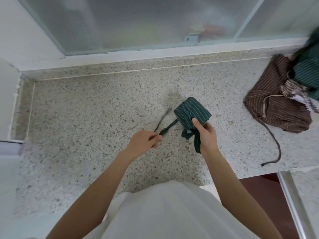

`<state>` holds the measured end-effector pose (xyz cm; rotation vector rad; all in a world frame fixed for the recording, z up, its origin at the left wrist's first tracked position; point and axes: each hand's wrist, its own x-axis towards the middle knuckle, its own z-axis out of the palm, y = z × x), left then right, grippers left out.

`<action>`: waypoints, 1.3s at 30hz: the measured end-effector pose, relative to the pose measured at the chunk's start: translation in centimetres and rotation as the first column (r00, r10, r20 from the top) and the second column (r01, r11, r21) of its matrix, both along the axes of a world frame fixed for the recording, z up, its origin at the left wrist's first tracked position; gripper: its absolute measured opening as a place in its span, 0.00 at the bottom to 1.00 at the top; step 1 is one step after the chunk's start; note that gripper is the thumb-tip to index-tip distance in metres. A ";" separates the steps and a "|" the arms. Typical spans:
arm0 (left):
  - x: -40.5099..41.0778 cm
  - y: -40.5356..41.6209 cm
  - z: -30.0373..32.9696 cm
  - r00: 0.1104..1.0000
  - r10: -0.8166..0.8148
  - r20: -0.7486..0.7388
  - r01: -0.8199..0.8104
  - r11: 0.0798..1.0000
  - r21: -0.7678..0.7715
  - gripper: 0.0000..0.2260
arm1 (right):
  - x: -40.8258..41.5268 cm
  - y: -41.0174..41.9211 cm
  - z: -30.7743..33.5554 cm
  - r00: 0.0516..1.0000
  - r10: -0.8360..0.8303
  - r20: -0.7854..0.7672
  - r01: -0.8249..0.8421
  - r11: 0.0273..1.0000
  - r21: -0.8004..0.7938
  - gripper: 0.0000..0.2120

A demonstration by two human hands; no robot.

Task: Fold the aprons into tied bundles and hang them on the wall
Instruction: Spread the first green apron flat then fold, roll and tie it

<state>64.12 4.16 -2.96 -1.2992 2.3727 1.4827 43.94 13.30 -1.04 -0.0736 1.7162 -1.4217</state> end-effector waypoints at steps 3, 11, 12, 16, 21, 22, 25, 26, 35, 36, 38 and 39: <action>2.6 0.2 -0.2 0.959 -0.109 0.262 0.135 0.987 -0.082 0.15 | -0.1 1.1 0.4 0.977 0.020 -0.214 -0.009 0.998 0.055 0.14; 3.5 1.2 0.3 0.993 0.023 0.113 0.021 0.925 -0.378 0.15 | 1.2 2.2 2.6 0.918 0.196 -0.345 -0.234 0.970 -0.071 0.17; 2.8 1.3 0.6 0.999 0.033 -0.021 -0.039 0.925 -0.379 0.14 | 1.3 2.3 2.9 0.918 0.204 -0.340 -0.248 0.964 -0.094 0.17; -0.8 2.4 2.1 0.934 0.111 -0.338 -0.192 0.957 -0.215 0.10 | 1.6 2.5 3.6 0.931 0.203 -0.303 -0.252 0.959 -0.130 0.14; -3.9 3.7 2.3 0.915 0.187 -0.357 -0.202 0.979 -0.004 0.12 | 1.7 2.8 3.9 0.957 0.158 -0.243 -0.204 0.963 -0.177 0.13; -4.1 3.9 2.1 0.915 0.211 -0.344 -0.220 0.975 0.014 0.13 | 1.7 2.8 3.9 0.960 0.149 -0.235 -0.194 0.964 -0.182 0.14; -4.2 3.8 1.1 0.927 0.220 -0.303 -0.228 0.974 0.008 0.16 | 1.7 2.8 4.0 0.969 0.136 -0.208 -0.175 0.967 -0.183 0.14; -4.2 3.6 0.7 0.941 0.191 -0.280 -0.207 0.978 -0.029 0.15 | 1.7 2.8 3.9 0.968 0.144 -0.205 -0.181 0.967 -0.177 0.14; -2.5 3.4 0.9 0.996 -0.081 -0.046 0.064 0.954 -0.294 0.13 | 1.3 1.5 2.5 0.794 0.092 -0.601 -0.062 0.996 0.071 0.17; -2.2 3.2 1.3 0.994 -0.106 0.028 0.109 0.938 -0.330 0.14 | 0.7 1.5 1.8 0.641 0.201 -0.741 -0.080 0.977 0.196 0.19; -1.6 2.2 2.6 0.983 -0.139 0.118 0.178 0.866 -0.467 0.13 | -0.5 1.8 0.7 0.248 0.518 -0.819 -0.153 0.855 0.495 0.22; -1.5 1.5 3.4 0.979 -0.158 0.128 0.203 0.818 -0.538 0.12 | -1.0 1.9 0.5 0.067 0.634 -0.770 -0.237 0.760 0.605 0.22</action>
